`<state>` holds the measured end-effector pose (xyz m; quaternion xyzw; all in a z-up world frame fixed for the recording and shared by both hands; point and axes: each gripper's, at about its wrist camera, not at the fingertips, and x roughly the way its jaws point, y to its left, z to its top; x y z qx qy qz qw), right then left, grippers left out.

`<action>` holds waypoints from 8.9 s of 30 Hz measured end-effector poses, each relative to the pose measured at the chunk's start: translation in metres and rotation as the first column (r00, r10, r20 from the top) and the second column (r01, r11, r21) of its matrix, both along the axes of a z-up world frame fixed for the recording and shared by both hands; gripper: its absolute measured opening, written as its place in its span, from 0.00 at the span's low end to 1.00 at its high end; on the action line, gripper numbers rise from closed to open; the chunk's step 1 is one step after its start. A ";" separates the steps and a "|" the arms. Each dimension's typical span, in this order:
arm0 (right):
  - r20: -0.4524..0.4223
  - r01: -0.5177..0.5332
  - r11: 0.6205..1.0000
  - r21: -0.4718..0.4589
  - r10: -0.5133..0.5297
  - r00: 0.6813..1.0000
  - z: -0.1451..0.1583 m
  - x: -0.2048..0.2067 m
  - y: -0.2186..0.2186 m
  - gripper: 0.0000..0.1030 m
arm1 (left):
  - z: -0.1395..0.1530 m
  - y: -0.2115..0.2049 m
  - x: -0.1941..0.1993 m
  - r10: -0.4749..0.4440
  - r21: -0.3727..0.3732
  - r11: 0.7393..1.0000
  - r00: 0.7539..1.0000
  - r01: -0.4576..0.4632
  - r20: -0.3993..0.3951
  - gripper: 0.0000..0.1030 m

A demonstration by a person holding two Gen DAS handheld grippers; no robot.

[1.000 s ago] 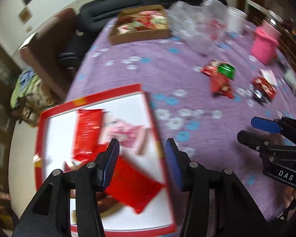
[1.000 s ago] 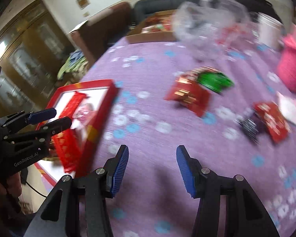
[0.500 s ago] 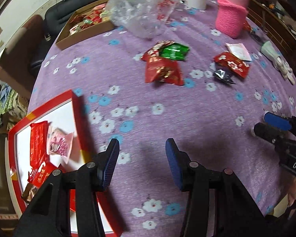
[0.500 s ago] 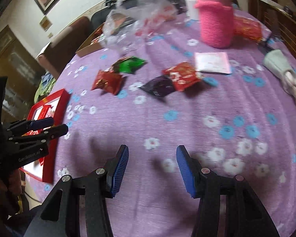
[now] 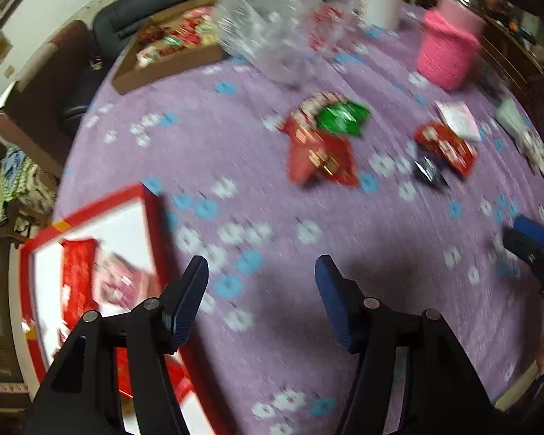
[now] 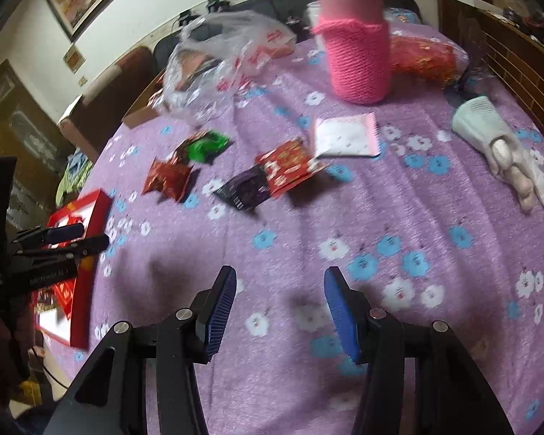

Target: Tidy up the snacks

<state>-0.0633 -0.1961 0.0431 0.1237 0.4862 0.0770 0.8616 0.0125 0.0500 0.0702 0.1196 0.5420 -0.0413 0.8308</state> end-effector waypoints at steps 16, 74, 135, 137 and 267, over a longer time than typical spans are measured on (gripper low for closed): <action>0.035 -0.021 0.998 -0.051 0.023 0.999 0.010 0.051 -0.009 0.52 | -0.005 -0.014 0.060 -0.008 -0.078 0.997 1.000 0.010 0.025 0.60; -0.038 0.021 1.000 -0.019 -0.021 0.999 -0.032 -0.009 -0.018 0.42 | -0.051 -0.120 0.108 -0.212 -0.193 0.961 0.976 0.198 -0.054 0.16; -0.134 -0.382 0.920 -0.083 0.369 0.919 -0.017 0.007 0.127 0.47 | 0.016 0.098 -0.096 0.078 -0.257 0.965 0.989 -0.043 0.126 0.15; -0.180 -0.386 0.914 -0.125 0.361 0.915 -0.030 0.011 0.137 0.43 | 0.016 0.097 -0.097 0.073 -0.258 0.965 0.989 -0.038 0.126 0.15; -0.192 -0.299 0.951 -0.076 0.280 0.940 -0.025 0.022 0.000 0.40 | -0.050 -0.018 -0.065 -0.387 -0.252 0.889 0.921 0.383 0.036 0.30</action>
